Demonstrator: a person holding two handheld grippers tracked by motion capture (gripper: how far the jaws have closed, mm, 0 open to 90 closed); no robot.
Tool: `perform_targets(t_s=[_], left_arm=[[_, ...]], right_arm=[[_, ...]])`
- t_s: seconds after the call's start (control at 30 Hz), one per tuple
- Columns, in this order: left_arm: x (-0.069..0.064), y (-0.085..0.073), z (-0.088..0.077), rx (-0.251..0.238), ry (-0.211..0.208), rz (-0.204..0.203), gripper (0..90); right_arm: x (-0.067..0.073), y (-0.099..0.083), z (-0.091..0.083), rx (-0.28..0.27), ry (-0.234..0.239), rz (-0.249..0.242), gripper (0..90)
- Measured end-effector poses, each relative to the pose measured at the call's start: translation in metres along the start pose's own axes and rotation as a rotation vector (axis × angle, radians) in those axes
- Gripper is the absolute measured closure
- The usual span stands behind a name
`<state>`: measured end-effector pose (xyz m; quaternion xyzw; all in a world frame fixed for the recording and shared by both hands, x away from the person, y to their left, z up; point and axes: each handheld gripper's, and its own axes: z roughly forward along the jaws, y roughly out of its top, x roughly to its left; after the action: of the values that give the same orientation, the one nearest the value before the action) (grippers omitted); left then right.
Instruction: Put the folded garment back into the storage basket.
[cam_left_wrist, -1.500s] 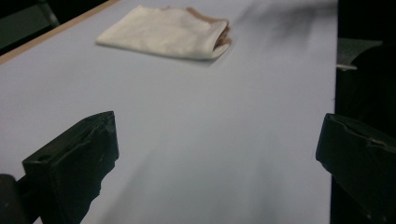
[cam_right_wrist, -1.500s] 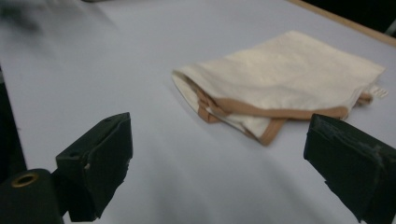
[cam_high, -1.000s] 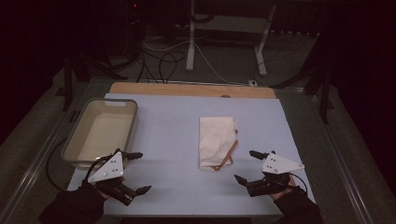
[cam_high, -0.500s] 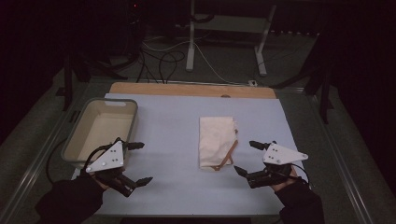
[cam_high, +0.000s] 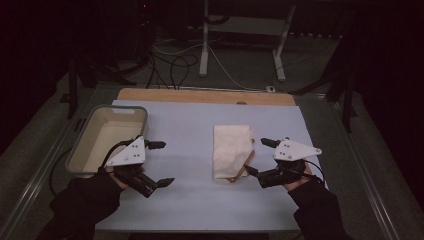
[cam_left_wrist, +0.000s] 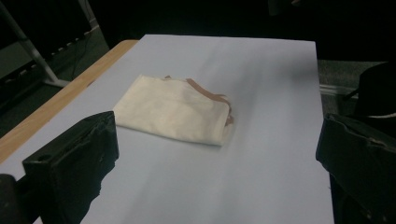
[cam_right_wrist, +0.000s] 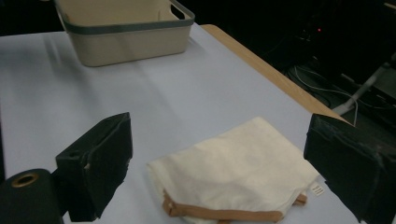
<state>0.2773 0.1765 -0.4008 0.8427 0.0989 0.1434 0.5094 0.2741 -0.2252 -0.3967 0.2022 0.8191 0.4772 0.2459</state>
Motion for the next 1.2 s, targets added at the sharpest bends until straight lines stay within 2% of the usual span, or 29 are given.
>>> perform_targets(t_s=[0.23,0.43,0.67,0.83,1.2], left_arm=[[0.009,0.006,0.016,0.019,0.001,-0.019,0.9],[0.015,0.011,0.033,0.031,0.006,-0.047,0.9],[0.023,0.017,0.056,0.038,0.042,-0.071,1.0],[0.027,0.019,0.072,0.059,0.031,-0.094,1.0],[0.035,0.019,0.101,0.084,0.025,-0.113,0.9]], right_arm=[[-0.011,0.004,0.014,0.005,-0.006,0.029,8.1],[-0.022,0.001,0.032,0.028,-0.013,0.06,8.1],[-0.033,-0.01,0.054,0.058,-0.014,0.094,8.1],[-0.04,-0.019,0.065,0.081,-0.012,0.122,8.1],[-0.056,-0.039,0.082,0.125,-0.026,0.172,8.1]])
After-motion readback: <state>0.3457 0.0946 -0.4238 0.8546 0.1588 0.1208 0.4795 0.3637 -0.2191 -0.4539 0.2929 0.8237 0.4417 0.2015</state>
